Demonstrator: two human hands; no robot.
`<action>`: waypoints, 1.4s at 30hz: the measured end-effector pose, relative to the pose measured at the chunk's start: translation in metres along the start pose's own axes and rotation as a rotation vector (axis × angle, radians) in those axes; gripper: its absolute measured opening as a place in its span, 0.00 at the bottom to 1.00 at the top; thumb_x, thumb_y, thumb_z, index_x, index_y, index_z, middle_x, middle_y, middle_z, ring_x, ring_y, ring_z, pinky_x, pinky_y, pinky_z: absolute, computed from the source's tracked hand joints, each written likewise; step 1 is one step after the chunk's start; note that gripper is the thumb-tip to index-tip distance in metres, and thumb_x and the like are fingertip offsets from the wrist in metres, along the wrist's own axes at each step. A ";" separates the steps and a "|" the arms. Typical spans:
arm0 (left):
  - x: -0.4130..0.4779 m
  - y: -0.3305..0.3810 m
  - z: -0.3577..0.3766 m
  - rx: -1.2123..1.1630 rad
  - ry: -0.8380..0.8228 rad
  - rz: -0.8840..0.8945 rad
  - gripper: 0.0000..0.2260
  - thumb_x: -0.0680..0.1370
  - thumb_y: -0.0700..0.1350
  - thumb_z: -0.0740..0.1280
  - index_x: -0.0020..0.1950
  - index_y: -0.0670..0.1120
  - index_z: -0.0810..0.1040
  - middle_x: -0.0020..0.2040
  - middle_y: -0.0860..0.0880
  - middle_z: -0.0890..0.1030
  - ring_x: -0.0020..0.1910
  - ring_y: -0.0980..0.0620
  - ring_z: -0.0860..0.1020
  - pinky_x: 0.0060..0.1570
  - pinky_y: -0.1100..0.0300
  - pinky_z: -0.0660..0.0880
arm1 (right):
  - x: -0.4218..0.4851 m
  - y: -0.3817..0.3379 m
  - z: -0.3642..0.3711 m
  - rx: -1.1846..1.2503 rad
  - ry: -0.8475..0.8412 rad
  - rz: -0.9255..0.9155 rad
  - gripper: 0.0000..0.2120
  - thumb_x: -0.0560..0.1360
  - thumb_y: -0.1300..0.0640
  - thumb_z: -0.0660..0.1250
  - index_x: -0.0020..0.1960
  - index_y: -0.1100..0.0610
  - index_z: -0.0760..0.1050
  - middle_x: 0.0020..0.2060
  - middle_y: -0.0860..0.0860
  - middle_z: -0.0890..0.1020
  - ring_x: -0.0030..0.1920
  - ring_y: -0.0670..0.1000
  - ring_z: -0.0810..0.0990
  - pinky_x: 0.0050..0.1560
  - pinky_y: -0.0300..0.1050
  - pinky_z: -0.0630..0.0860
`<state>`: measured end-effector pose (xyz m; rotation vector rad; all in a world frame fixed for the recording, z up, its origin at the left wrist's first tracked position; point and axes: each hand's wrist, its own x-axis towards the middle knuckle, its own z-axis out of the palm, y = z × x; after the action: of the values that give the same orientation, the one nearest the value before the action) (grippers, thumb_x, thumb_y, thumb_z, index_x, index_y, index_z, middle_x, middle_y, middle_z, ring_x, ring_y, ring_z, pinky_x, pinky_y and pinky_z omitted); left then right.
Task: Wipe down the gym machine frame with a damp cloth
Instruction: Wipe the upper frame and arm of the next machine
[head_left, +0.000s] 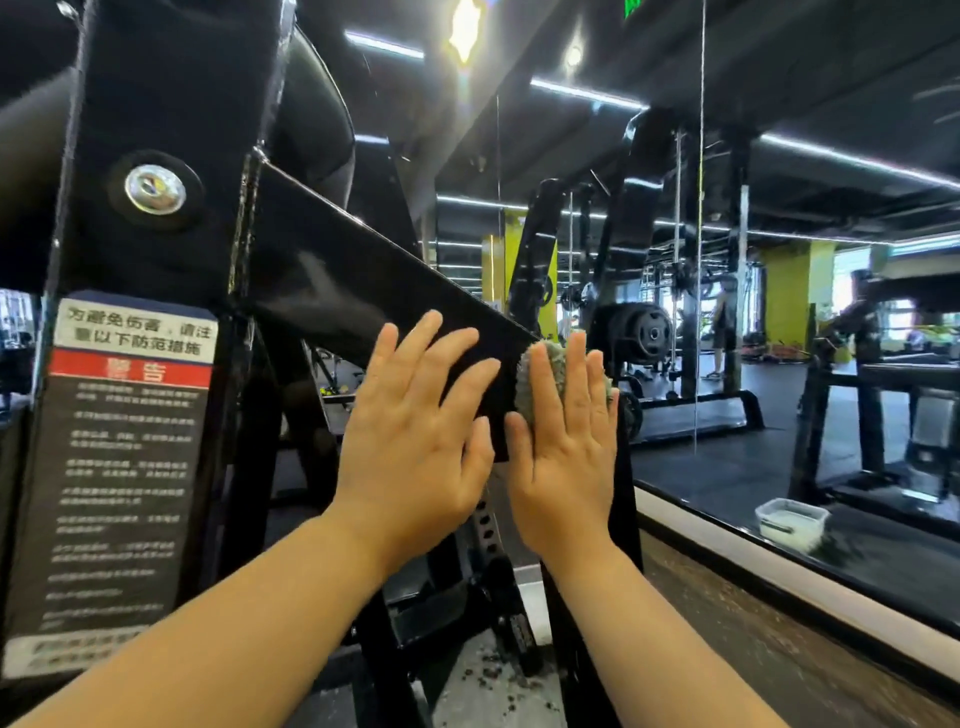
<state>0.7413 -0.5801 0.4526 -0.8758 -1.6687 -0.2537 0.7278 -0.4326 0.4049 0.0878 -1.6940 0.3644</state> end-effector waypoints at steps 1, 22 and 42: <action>-0.002 0.005 0.006 0.016 -0.018 0.012 0.20 0.75 0.48 0.57 0.62 0.42 0.77 0.65 0.42 0.74 0.70 0.42 0.61 0.73 0.47 0.48 | -0.008 0.006 -0.001 0.022 0.003 0.034 0.25 0.82 0.41 0.43 0.77 0.41 0.43 0.77 0.42 0.41 0.78 0.49 0.42 0.76 0.52 0.43; -0.014 0.108 0.005 -1.297 -0.224 -0.783 0.24 0.72 0.56 0.70 0.66 0.62 0.66 0.59 0.61 0.75 0.56 0.66 0.75 0.57 0.66 0.73 | -0.002 -0.004 -0.112 1.427 -0.416 1.057 0.22 0.74 0.50 0.60 0.62 0.62 0.75 0.56 0.60 0.82 0.56 0.57 0.81 0.55 0.51 0.80; 0.001 0.068 -0.013 -0.719 -0.022 -0.746 0.15 0.74 0.50 0.54 0.45 0.56 0.81 0.43 0.61 0.80 0.46 0.60 0.77 0.50 0.67 0.72 | 0.015 0.020 -0.046 0.249 -0.001 -0.050 0.26 0.79 0.56 0.58 0.76 0.52 0.56 0.75 0.47 0.59 0.76 0.53 0.53 0.76 0.43 0.51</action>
<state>0.7958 -0.5402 0.4382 -0.7111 -1.8912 -1.4198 0.7638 -0.3976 0.4211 0.3126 -1.6377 0.5367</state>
